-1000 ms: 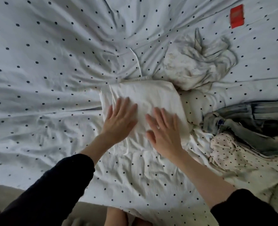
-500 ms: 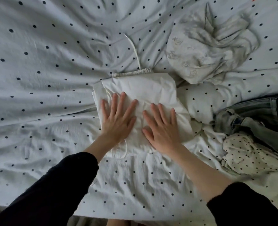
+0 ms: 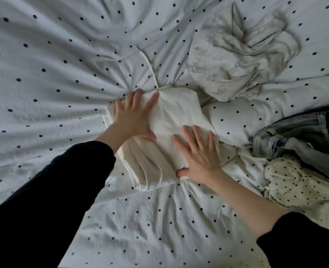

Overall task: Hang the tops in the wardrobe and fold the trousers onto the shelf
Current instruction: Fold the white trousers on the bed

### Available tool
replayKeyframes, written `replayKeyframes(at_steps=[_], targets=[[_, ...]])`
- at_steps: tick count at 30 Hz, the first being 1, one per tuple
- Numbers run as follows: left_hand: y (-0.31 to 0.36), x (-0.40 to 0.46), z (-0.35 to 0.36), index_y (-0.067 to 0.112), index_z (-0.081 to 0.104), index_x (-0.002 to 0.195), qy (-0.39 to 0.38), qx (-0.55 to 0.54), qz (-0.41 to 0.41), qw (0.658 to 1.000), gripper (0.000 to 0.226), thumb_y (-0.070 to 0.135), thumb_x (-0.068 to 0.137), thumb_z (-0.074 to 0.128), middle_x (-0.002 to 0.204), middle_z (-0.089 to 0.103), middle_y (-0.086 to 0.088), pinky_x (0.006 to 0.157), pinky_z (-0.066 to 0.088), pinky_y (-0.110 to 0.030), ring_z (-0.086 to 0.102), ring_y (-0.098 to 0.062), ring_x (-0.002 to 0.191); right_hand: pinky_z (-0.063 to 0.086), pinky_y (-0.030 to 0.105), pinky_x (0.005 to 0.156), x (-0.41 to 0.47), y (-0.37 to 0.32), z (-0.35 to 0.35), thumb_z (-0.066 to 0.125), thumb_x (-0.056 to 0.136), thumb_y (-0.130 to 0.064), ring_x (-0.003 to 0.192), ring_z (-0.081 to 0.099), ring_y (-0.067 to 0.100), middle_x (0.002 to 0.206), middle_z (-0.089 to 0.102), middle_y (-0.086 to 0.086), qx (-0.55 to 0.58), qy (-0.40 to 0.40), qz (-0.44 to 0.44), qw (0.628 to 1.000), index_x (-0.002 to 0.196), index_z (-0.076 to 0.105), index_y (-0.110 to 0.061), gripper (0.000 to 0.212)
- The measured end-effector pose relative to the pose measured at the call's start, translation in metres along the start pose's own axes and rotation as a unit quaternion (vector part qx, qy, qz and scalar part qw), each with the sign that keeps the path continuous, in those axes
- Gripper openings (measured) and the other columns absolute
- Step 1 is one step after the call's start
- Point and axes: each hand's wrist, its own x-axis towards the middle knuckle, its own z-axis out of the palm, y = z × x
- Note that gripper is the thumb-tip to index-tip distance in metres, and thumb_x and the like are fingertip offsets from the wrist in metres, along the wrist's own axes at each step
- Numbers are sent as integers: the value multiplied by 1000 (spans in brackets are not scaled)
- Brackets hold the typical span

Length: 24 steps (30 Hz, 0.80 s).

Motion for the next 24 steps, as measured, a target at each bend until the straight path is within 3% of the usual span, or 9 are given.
replayKeyframes(at_steps=[4, 8, 12, 14, 17, 20, 24], targets=[[5, 10, 0, 41, -11, 145, 18, -16, 1, 1000, 128, 64, 53, 74, 140, 30, -14, 99, 28, -51, 28, -31, 130, 42, 56, 84, 14, -13, 10, 86, 36, -45, 118, 38, 36, 133, 37, 14, -15, 34, 26, 999, 124, 46, -24, 99], [17, 2, -3, 38, -4, 148, 3, -9, 5, 1000, 113, 54, 65, 72, 136, 37, -16, 100, 28, -50, 40, -33, 124, 47, 49, 72, 15, -20, 13, 76, 55, -16, 96, 54, 38, 116, 55, 13, -5, 90, 38, 995, 109, 57, -21, 57], [33, -27, 4, 36, 3, 147, 26, -4, -7, 1000, 96, 54, 76, 64, 135, 44, -15, 98, 31, -47, 51, -33, 115, 49, 44, 66, 7, -21, 2, 62, 66, -11, 79, 58, 33, 95, 61, 9, 34, 146, 25, 988, 95, 63, -18, 31], [37, -43, 7, 34, 6, 147, 40, -10, -22, 999, 91, 52, 78, 63, 129, 50, -13, 96, 32, -46, 55, -32, 109, 49, 42, 64, 1, -18, -8, 58, 66, -14, 75, 58, 31, 89, 61, 7, 41, 165, 3, 985, 90, 64, -18, 25], [39, -65, 5, 32, 8, 147, 71, -20, -36, 997, 89, 50, 80, 63, 115, 59, -11, 91, 35, -44, 58, -30, 103, 50, 40, 64, -10, -20, -22, 67, 55, -11, 73, 58, 30, 84, 61, 7, 32, 171, -23, 985, 86, 65, -17, 31], [35, -92, -3, 32, 13, 147, 124, -27, -41, 991, 88, 52, 78, 64, 106, 63, -10, 86, 37, -42, 60, -30, 97, 52, 40, 63, -24, -28, -42, 72, 57, -7, 76, 59, 30, 84, 62, 6, 44, 182, -36, 982, 85, 67, -17, 30], [21, -141, -20, 28, 14, 148, 142, -81, -81, 983, 92, 55, 77, 65, 106, 63, -11, 86, 37, -42, 60, -30, 98, 48, 35, 61, -38, -42, -78, 52, 71, -10, 71, 56, 25, 76, 59, -1, 25, 239, -97, 966, 83, 69, -23, 25]])
